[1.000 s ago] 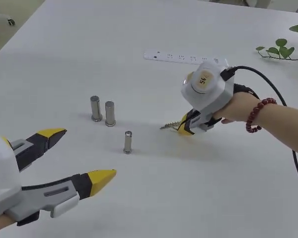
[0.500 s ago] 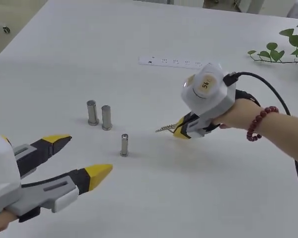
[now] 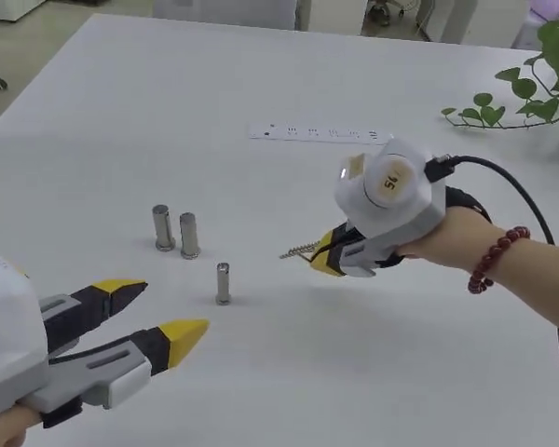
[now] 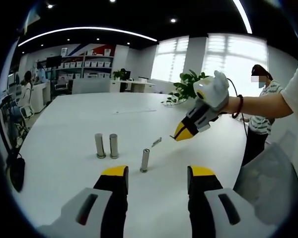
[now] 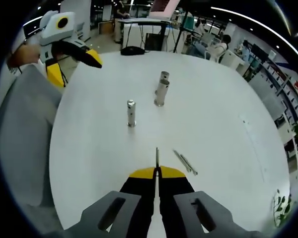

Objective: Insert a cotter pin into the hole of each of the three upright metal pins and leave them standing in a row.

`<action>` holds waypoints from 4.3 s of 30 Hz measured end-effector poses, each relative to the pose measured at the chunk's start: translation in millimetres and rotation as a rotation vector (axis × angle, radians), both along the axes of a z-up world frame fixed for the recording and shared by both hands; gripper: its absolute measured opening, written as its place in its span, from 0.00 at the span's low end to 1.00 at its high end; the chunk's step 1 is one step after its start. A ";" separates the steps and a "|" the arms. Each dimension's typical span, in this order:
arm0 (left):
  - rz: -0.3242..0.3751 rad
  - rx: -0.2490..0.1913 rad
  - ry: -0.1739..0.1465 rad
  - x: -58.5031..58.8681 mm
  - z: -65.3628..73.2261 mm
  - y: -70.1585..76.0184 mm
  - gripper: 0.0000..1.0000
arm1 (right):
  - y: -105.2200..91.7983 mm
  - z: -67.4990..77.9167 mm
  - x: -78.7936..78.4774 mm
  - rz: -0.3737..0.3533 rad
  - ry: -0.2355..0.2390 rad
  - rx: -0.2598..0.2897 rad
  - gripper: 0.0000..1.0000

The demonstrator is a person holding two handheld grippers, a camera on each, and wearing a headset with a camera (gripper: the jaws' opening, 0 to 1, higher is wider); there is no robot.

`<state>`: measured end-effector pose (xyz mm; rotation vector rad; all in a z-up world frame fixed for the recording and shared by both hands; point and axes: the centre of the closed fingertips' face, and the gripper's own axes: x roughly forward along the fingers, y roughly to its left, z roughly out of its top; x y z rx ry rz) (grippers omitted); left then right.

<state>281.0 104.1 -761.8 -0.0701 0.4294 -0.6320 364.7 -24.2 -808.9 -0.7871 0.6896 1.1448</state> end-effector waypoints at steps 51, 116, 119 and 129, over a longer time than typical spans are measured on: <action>-0.089 -0.330 0.152 -28.2 18.7 -54.6 0.08 | 71.0 45.5 -112.1 0.234 -0.031 0.287 0.02; -0.436 -0.050 -0.098 -49.2 32.3 -69.8 0.00 | 60.5 60.2 -135.4 0.239 0.195 0.458 0.10; -0.461 -0.038 -0.099 -52.7 30.7 -71.3 0.00 | 58.9 58.8 -138.8 0.258 0.214 0.457 0.10; -0.532 -0.028 -0.118 -61.8 32.8 -77.0 0.00 | 56.9 54.1 -152.8 0.307 0.273 0.463 0.09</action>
